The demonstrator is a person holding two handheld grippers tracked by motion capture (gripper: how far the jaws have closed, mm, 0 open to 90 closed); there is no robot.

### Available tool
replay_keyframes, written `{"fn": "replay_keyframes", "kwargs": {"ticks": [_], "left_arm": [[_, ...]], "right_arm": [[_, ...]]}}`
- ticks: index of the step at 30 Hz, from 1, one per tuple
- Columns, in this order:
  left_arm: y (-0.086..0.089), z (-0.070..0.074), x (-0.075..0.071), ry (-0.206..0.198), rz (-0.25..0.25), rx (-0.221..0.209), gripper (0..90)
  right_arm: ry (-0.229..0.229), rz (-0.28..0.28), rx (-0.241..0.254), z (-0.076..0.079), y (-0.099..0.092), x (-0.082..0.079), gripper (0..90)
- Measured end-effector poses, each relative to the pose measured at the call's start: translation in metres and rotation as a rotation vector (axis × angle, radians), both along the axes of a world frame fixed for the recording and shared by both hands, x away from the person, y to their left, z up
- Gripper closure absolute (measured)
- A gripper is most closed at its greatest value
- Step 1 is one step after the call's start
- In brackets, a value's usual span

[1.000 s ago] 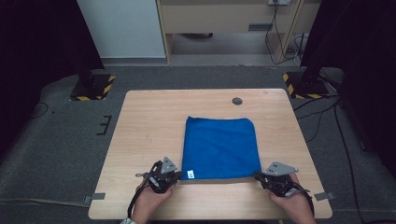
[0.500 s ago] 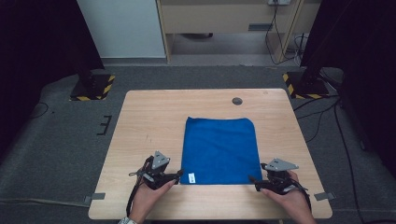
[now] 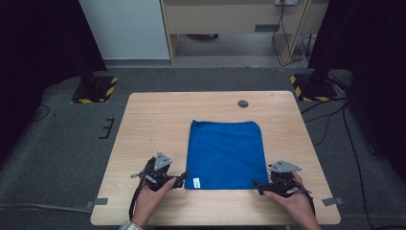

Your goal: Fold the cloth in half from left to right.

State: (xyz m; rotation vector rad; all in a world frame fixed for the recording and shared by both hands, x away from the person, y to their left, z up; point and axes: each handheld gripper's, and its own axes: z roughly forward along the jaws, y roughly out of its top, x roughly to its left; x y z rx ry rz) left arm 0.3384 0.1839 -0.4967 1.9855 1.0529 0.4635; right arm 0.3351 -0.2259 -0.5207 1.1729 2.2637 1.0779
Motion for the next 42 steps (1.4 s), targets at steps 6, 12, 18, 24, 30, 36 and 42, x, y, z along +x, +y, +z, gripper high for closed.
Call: {"fn": "replay_keyframes", "kwargs": {"ticks": [6, 12, 18, 24, 30, 36, 42], "left_arm": [[0.007, 0.002, 0.0, -0.008, -0.003, -0.024, 7.4], [0.015, 0.011, 0.005, -0.088, -0.043, -0.058, 6.0], [0.039, 0.005, 0.02, -0.065, 0.006, -0.061, 6.8], [0.043, 0.006, 0.017, -0.066, 0.029, -0.068, 7.9], [0.039, 0.002, 0.023, -0.042, 0.007, -0.028, 7.8], [0.053, 0.012, 0.049, -0.037, 0.042, -0.073, 8.2], [0.063, 0.027, 0.07, -0.039, 0.057, -0.055, 8.3]], "right_arm": [[-0.046, 0.017, 0.007, 0.011, 0.011, 0.008, 8.6], [-0.043, 0.122, 0.029, 0.026, 0.046, 0.014, 12.1], [-0.034, 0.213, 0.026, 0.033, 0.095, 0.02, 18.8], [-0.019, 0.263, 0.053, 0.036, 0.137, 0.021, 25.8], [0.006, 0.3, 0.036, 0.031, 0.167, 0.013, 33.8], [0.008, 0.362, 0.017, 0.026, 0.191, 0.008, 42.6], [0.004, 0.398, -0.005, 0.022, 0.209, 0.003, 48.3]]}}
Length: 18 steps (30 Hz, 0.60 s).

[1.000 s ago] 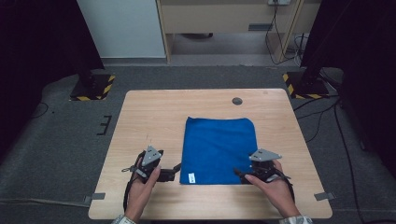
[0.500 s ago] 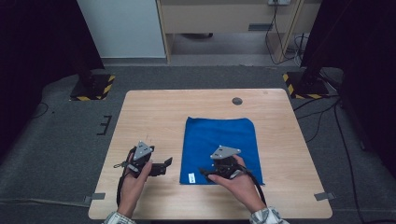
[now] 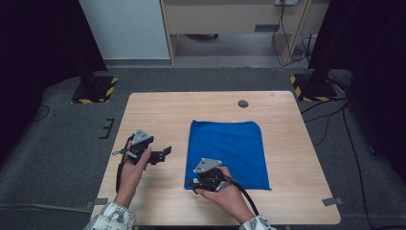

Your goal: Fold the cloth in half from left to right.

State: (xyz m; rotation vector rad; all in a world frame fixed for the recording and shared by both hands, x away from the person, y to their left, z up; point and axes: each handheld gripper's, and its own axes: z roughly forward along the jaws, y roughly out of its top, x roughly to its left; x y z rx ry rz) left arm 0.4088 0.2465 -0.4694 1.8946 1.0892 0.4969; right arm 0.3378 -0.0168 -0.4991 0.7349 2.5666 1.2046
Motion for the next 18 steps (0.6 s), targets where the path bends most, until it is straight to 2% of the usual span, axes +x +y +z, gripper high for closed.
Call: {"fn": "replay_keyframes", "kwargs": {"ticks": [3, 6, 8, 10, 12, 16, 18], "left_arm": [[0.0, 0.005, 0.007, 0.001, 0.002, 0.03, 8.2], [-0.001, 0.007, 0.013, 0.02, -0.001, 0.027, 8.3], [-0.004, 0.008, 0.017, 0.026, 0.001, 0.025, 8.3], [-0.009, 0.009, 0.022, 0.023, -0.005, 0.033, 8.3], [-0.015, 0.009, 0.028, 0.032, -0.015, 0.052, 8.3], [-0.028, 0.007, 0.043, 0.053, -0.021, 0.071, 9.4], [-0.034, 0.005, 0.05, 0.053, -0.031, 0.067, 10.2]], "right_arm": [[-0.002, 0.004, -0.011, -0.002, 0.006, -0.003, 54.5], [-0.013, 0.015, -0.021, -0.005, 0.011, -0.006, 64.1], [-0.016, 0.022, -0.024, -0.006, 0.013, -0.008, 65.3], [-0.009, 0.02, -0.015, -0.008, 0.016, -0.01, 62.9], [-0.012, 0.018, -0.032, -0.011, 0.019, -0.01, 58.7], [-0.002, 0.0, -0.054, -0.02, 0.027, -0.009, 46.0], [0.003, -0.007, -0.068, -0.027, 0.031, -0.009, 40.1]]}}
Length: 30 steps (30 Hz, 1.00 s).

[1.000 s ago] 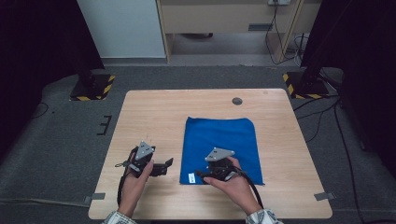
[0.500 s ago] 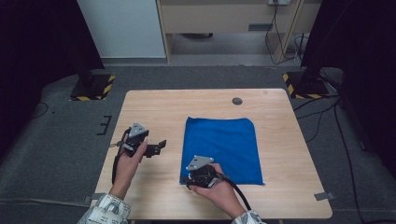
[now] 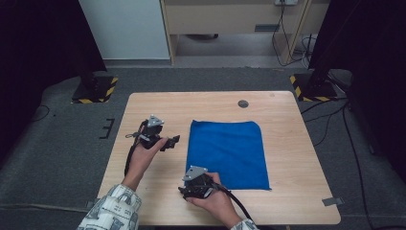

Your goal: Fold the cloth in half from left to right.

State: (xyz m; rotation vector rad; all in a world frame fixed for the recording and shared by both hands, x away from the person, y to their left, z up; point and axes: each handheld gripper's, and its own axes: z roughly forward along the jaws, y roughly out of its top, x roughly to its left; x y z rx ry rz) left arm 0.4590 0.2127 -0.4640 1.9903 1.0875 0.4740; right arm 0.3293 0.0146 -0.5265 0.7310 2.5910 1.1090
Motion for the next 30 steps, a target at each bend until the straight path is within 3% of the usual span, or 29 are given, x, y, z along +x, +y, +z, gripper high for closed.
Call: {"fn": "replay_keyframes", "kwargs": {"ticks": [2, 4, 7, 10, 12, 17, 20, 28, 30], "left_arm": [[-0.006, -0.002, 0.007, -0.004, -0.018, -0.007, 10.4], [-0.013, -0.004, 0.013, 0.003, -0.015, 0.013, 11.2], [-0.02, -0.007, 0.021, 0.014, -0.028, 0.032, 15.2], [-0.027, -0.014, 0.028, 0.039, -0.044, 0.004, 20.9], [-0.031, -0.019, 0.032, 0.047, -0.047, 0.03, 22.4], [-0.043, -0.028, 0.039, 0.071, -0.054, 0.056, 25.4], [-0.046, -0.031, 0.042, 0.059, -0.045, 0.097, 26.6], [-0.037, -0.041, 0.055, 0.067, -0.006, 0.096, 30.6], [-0.035, -0.045, 0.058, 0.078, -0.002, 0.077, 34.5]], "right_arm": [[-0.001, -0.018, 0.014, -0.003, 0.002, 0.0, 40.6], [-0.005, -0.023, 0.007, -0.005, 0.003, -0.001, 43.2], [-0.015, -0.041, 0.024, -0.006, 0.002, -0.003, 63.2], [-0.018, -0.063, 0.017, -0.005, -0.002, 0.0, 83.0], [-0.009, -0.07, 0.031, -0.005, -0.003, 0.002, 87.3], [0.006, -0.031, 0.047, -0.004, 0.002, -0.007, 88.0], [0.011, -0.017, 0.071, -0.003, 0.007, -0.015, 87.9], [0.0, 0.016, 0.064, -0.003, 0.017, -0.029, 87.2], [-0.002, 0.019, 0.065, -0.003, 0.018, -0.031, 87.2]]}}
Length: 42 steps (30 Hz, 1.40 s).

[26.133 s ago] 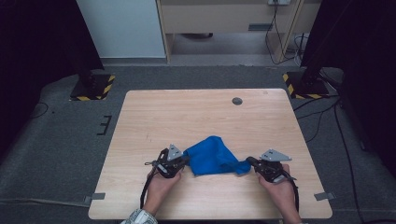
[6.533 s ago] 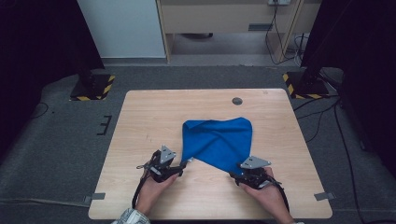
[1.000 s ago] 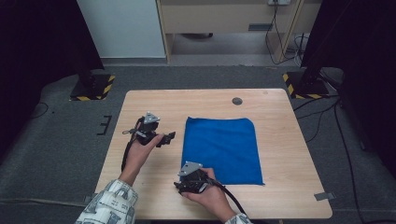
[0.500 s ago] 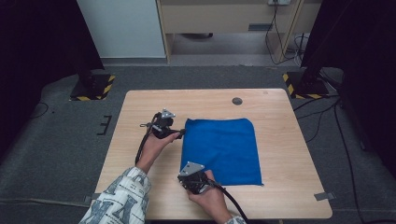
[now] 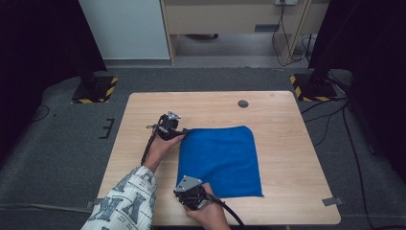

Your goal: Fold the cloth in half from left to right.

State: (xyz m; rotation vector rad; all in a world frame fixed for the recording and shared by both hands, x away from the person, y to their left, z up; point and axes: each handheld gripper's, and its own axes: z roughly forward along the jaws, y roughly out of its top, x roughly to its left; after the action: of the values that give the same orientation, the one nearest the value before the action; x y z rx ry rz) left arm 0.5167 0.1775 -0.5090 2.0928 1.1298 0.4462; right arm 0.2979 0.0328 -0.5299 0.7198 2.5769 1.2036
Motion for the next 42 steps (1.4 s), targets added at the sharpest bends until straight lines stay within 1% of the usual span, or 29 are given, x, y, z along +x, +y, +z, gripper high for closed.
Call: {"fn": "replay_keyframes", "kwargs": {"ticks": [2, 4, 5, 6, 7, 8, 10, 11, 13, 14, 16, 18, 20, 22, 24, 26, 27, 29, 32, 34, 35, 37, 39, 42], "left_arm": [[0.0, -0.005, 0.002, 0.024, -0.006, -0.01, 36.5], [-0.002, -0.009, 0.003, 0.04, -0.018, -0.016, 40.7], [-0.003, -0.01, 0.003, 0.038, -0.02, -0.002, 43.9], [-0.003, -0.011, 0.004, 0.041, -0.021, 0.006, 49.1], [-0.004, -0.012, 0.004, 0.044, -0.026, 0.004, 55.3], [-0.005, -0.014, 0.004, 0.051, -0.038, -0.005, 58.5], [-0.008, -0.015, 0.005, 0.056, -0.047, -0.025, 68.3], [-0.008, -0.015, 0.005, 0.06, -0.052, -0.035, 73.8], [-0.009, -0.015, 0.005, 0.065, -0.049, -0.066, 83.5], [-0.009, -0.014, 0.005, 0.072, -0.045, -0.096, 85.4], [-0.009, -0.011, 0.005, 0.066, -0.034, -0.106, 86.5], [-0.006, -0.007, 0.004, 0.068, -0.012, -0.148, 85.9], [-0.003, -0.003, 0.004, 0.065, -0.004, -0.159, 85.7], [-0.001, 0.0, 0.002, 0.063, -0.001, -0.146, 85.5], [0.001, 0.003, 0.001, 0.065, -0.001, -0.142, 85.8], [0.002, 0.007, 0.0, 0.057, 0.0, -0.142, 85.7], [0.002, 0.008, -0.001, 0.053, -0.003, -0.143, 85.7], [0.003, 0.011, -0.002, 0.059, 0.001, -0.155, 85.8], [0.005, 0.014, -0.003, 0.063, 0.004, -0.149, 85.8], [0.009, 0.017, -0.004, 0.061, 0.008, -0.147, 85.9], [0.01, 0.017, -0.004, 0.063, 0.01, -0.149, 86.1], [0.015, 0.02, -0.004, 0.068, 0.019, -0.162, 86.2], [0.019, 0.024, -0.005, 0.064, 0.021, -0.173, 86.2], [0.023, 0.027, -0.007, 0.063, 0.017, -0.165, 86.0]], "right_arm": [[-0.001, 0.005, -0.003, -0.001, 0.0, -0.001, 87.1], [0.0, 0.008, -0.002, -0.002, 0.001, -0.001, 87.2], [-0.001, 0.007, -0.001, -0.002, 0.001, -0.002, 87.2], [0.0, 0.006, 0.0, -0.002, 0.001, -0.002, 87.2], [0.002, 0.005, 0.0, -0.002, 0.001, -0.002, 87.2], [0.003, 0.006, 0.002, -0.002, 0.001, -0.001, 87.2], [0.001, 0.007, 0.001, -0.002, 0.001, -0.001, 87.1], [0.001, 0.0, 0.012, -0.002, -0.001, -0.002, 87.1], [0.007, -0.004, 0.024, -0.002, -0.002, -0.002, 87.2], [0.005, -0.006, 0.024, -0.002, -0.003, -0.003, 87.3], [0.009, -0.007, 0.02, -0.002, -0.004, -0.003, 87.6], [0.011, -0.018, 0.024, -0.001, -0.005, -0.004, 87.8], [0.009, -0.033, 0.037, 0.002, -0.006, -0.007, 87.9], [0.0, -0.038, 0.039, 0.004, -0.005, -0.009, 88.0], [-0.007, -0.043, 0.046, 0.005, -0.005, -0.011, 88.1], [-0.016, -0.046, 0.042, 0.008, -0.005, -0.014, 88.0], [-0.019, -0.047, 0.04, 0.01, -0.004, -0.015, 88.0], [-0.033, -0.043, 0.026, 0.014, -0.004, -0.017, 88.1], [-0.05, -0.053, 0.016, 0.02, -0.004, -0.018, 88.1], [-0.061, -0.063, 0.016, 0.025, -0.003, -0.018, 88.2], [-0.074, -0.065, 0.016, 0.028, -0.002, -0.018, 88.2], [-0.079, -0.064, 0.015, 0.03, 0.0, -0.017, 88.2], [-0.082, -0.06, 0.021, 0.033, 0.004, -0.017, 88.2], [-0.091, -0.053, 0.033, 0.037, 0.011, -0.018, 88.2]]}}
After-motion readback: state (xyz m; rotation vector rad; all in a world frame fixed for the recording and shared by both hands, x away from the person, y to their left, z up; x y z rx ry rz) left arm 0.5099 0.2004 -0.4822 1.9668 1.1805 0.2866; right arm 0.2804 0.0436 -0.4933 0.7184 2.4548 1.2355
